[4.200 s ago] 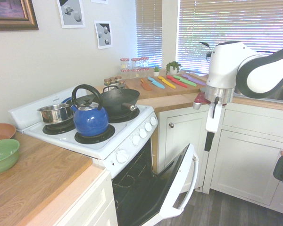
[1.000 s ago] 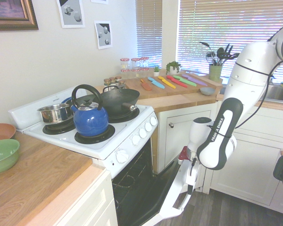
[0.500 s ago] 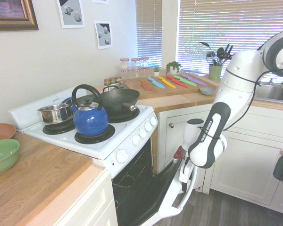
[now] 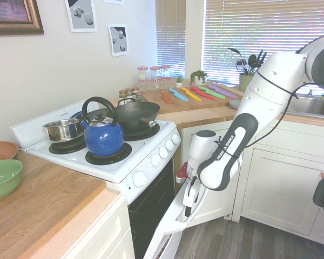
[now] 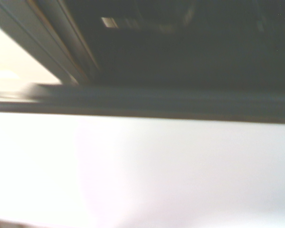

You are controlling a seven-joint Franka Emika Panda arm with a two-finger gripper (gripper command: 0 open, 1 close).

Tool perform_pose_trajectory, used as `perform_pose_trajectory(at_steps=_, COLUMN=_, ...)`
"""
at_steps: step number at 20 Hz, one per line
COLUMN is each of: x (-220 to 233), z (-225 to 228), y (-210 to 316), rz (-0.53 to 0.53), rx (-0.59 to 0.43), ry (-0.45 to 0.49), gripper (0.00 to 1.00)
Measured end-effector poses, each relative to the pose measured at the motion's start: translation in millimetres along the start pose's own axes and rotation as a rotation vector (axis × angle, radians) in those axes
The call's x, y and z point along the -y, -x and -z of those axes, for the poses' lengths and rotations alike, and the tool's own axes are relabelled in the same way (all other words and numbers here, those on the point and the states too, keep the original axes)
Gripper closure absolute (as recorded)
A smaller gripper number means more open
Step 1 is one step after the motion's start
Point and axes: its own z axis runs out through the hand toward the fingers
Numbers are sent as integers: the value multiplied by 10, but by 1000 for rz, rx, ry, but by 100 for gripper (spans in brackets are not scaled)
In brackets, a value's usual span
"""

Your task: Close the oven

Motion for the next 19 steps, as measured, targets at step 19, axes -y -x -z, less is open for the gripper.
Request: perform_pose_trajectory(at_steps=19, x=-9, z=1339, y=-73, rz=53, rx=97, ry=111, gripper=0)
